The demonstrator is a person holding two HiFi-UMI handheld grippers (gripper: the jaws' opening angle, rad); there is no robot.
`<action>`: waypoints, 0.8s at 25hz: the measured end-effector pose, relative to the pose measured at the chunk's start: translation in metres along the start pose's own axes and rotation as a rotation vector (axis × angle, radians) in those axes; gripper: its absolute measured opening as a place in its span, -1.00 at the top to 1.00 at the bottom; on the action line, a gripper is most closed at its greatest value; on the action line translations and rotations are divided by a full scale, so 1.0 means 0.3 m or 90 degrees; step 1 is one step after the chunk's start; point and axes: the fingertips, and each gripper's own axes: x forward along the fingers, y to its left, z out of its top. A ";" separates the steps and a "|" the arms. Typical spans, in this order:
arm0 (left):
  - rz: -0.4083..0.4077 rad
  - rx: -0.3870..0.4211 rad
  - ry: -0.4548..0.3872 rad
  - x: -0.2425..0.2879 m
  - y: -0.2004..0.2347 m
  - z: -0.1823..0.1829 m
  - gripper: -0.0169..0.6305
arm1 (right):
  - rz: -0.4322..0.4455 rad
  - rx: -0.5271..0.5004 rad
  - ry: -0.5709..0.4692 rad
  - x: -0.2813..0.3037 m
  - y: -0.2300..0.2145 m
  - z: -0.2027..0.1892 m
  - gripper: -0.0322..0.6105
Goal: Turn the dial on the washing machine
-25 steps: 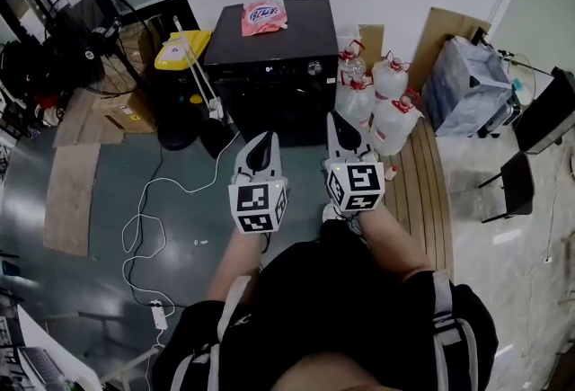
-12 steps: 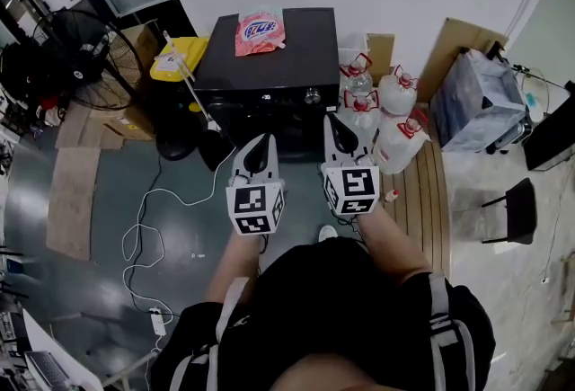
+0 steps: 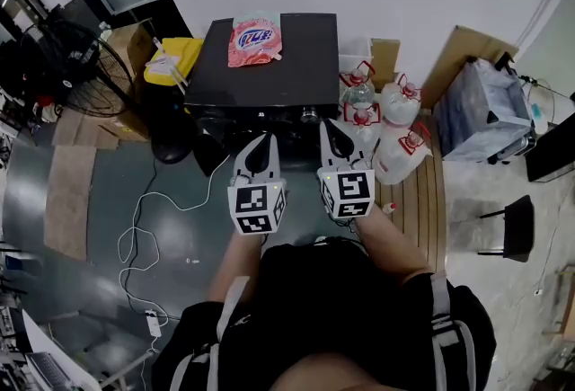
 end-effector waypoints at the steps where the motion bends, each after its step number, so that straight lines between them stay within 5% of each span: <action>1: -0.002 0.000 0.004 0.021 0.008 -0.004 0.96 | -0.001 0.001 0.004 0.020 -0.004 -0.010 0.88; 11: -0.017 -0.006 0.028 0.144 0.092 -0.041 0.96 | -0.010 0.000 0.066 0.178 -0.023 -0.158 0.87; 20: 0.007 -0.019 0.066 0.134 0.197 -0.125 0.96 | -0.012 -0.003 0.166 0.299 -0.002 -0.383 0.41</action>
